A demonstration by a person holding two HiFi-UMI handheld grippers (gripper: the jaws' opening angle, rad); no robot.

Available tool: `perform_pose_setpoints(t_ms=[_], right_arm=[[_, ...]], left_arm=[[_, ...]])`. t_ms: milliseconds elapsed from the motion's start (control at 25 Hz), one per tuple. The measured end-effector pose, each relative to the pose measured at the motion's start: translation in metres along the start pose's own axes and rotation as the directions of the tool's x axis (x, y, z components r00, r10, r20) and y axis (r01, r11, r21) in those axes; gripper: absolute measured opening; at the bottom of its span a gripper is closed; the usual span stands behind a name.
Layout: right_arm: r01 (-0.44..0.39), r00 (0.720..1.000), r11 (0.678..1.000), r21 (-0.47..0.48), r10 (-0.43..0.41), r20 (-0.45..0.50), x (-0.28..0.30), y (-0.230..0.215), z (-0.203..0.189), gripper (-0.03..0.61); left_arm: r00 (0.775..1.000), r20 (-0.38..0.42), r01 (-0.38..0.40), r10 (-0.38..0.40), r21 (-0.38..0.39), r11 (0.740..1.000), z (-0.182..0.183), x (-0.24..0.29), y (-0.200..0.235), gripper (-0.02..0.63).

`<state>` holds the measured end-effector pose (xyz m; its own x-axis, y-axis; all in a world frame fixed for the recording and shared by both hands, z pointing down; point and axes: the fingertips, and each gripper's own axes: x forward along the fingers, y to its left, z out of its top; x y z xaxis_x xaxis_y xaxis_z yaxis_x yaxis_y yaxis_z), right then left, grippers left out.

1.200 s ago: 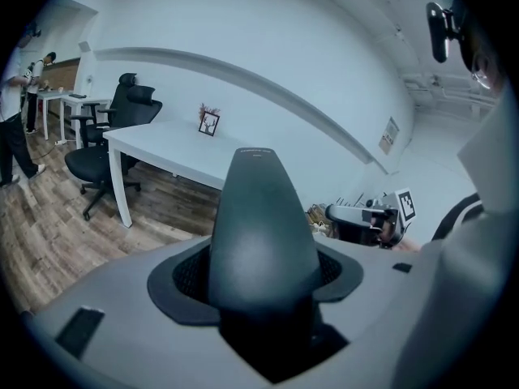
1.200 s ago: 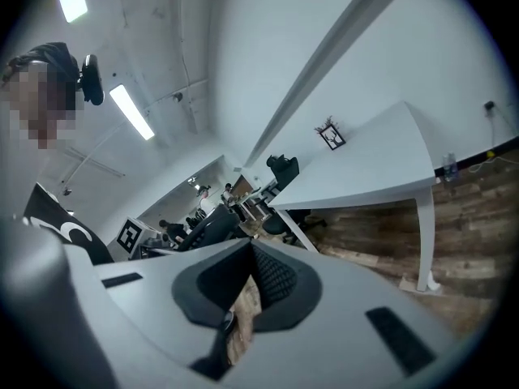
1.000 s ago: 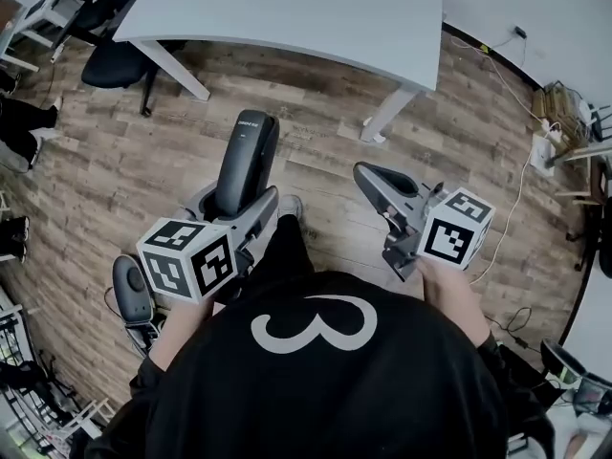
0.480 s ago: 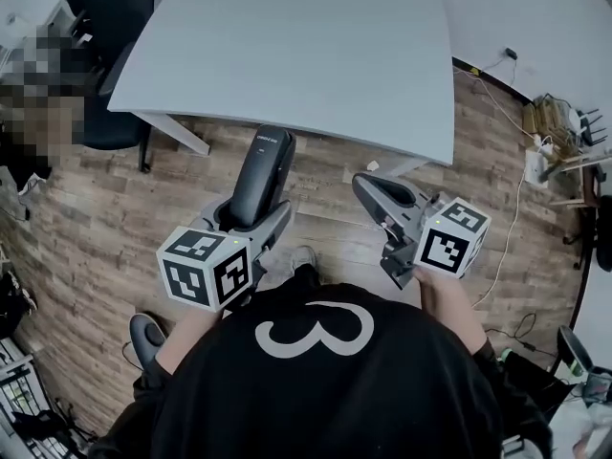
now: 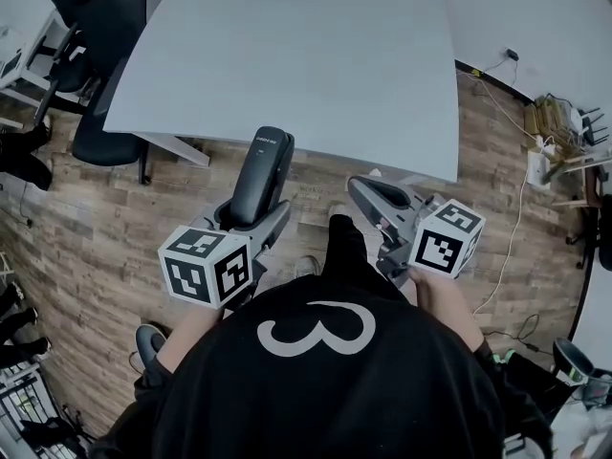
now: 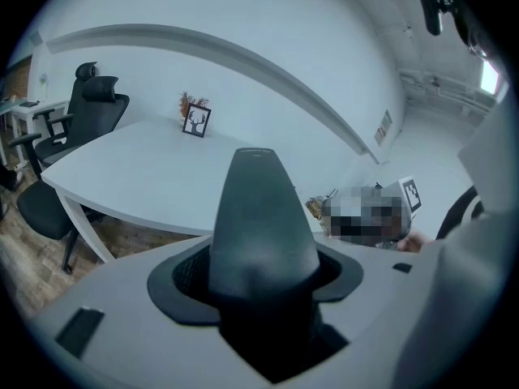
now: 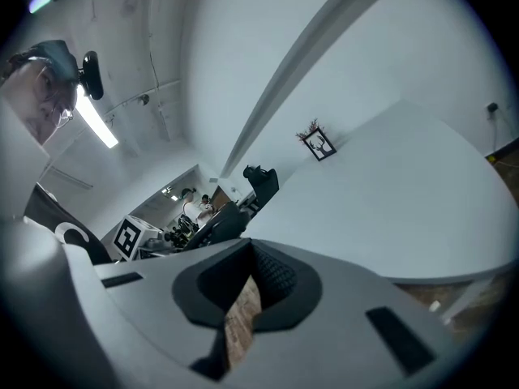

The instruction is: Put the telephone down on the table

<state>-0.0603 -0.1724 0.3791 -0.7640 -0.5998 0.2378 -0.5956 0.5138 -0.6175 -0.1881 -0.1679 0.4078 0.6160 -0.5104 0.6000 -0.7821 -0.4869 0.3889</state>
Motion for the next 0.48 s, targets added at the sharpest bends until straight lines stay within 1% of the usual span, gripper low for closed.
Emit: perform_pose_setpoints(t_ms=[280, 480], right_arm=[[-0.049, 0.999, 0.998, -0.029, 0.049, 0.001, 0.022, -0.029, 0.053, 0.008], [-0.071, 0.997, 0.997, -0.039, 0.070, -0.024, 0.038, -0.057, 0.085, 0.008]], left_arm=[[0.999, 0.024, -0.037, 0.037, -0.004, 0.999, 0.043, 0.026, 0.007, 0.290], [0.997, 0.044, -0.058, 0.058, -0.014, 0.998, 0.081, 0.054, 0.016, 0.290]])
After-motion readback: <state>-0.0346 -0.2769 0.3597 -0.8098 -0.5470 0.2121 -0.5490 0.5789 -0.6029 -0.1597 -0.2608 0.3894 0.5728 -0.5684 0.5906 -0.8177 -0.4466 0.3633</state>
